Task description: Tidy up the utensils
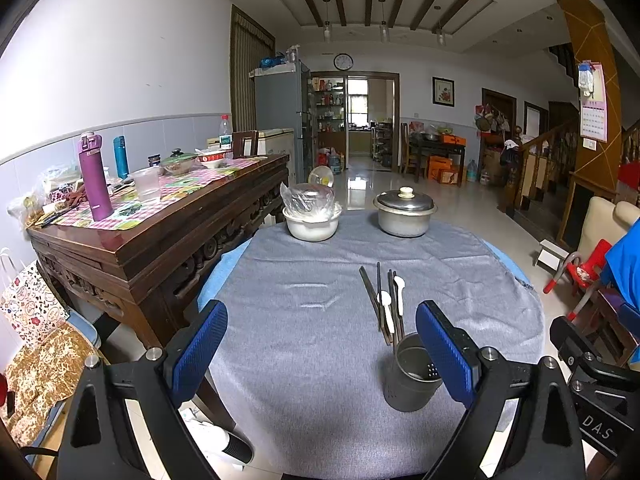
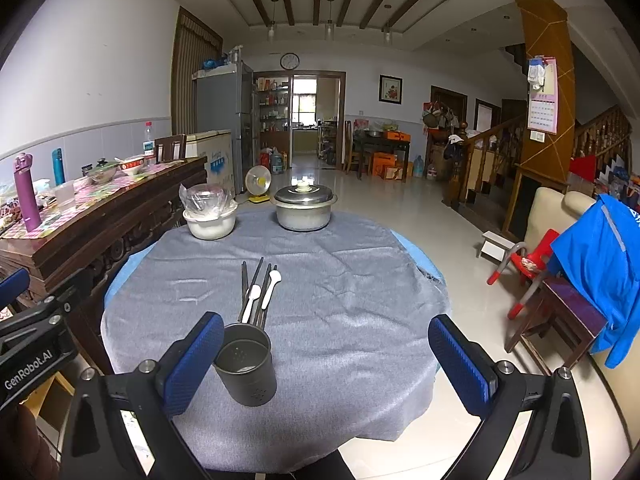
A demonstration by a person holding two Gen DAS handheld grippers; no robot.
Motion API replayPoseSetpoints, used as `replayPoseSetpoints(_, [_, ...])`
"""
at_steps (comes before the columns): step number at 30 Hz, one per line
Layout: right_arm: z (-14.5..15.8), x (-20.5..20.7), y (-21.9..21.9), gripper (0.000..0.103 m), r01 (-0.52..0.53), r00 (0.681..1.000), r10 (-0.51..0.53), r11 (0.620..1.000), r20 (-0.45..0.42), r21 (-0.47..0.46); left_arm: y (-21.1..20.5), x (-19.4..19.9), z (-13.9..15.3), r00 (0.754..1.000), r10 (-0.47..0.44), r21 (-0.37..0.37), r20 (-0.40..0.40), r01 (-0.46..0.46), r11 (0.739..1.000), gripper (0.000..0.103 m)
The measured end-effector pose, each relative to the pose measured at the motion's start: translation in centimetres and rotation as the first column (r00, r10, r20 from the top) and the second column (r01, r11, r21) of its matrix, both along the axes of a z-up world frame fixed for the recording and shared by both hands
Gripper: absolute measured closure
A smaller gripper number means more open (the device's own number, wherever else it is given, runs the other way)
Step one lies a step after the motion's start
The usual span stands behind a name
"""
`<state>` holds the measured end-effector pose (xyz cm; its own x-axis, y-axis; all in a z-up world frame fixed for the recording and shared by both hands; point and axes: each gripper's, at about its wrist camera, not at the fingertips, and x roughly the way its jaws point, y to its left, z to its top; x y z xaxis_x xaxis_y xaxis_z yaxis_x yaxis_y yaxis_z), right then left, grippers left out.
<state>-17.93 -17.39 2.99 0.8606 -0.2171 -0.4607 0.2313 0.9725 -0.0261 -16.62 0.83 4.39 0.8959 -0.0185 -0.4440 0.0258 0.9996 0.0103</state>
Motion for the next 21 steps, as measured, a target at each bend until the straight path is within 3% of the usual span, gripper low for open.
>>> replayPoseSetpoints(12, [-0.8, 3.0, -0.8, 0.0, -0.005, 0.999, 0.006, 1.0, -0.044, 0.024, 0.0, 3.3, -0.7, 0.999, -0.009, 0.007, -0.048, 0.009, 1.0, 0.008])
replayPoseSetpoints(17, [-1.0, 7.1, -3.1, 0.0, -0.073, 0.994, 0.082, 0.988, -0.067, 0.138, 0.8, 7.8, -1.7, 0.989, -0.046, -0.013, -0.14, 0.045, 0.999, 0.008])
replayPoseSetpoints(21, [-2.1, 13.5, -6.0, 0.0, -0.149, 0.972, 0.195, 0.941, -0.129, 0.303, 2.4, 13.6, -3.6, 0.966, -0.055, -0.075, -0.252, 0.037, 0.997, 0.008])
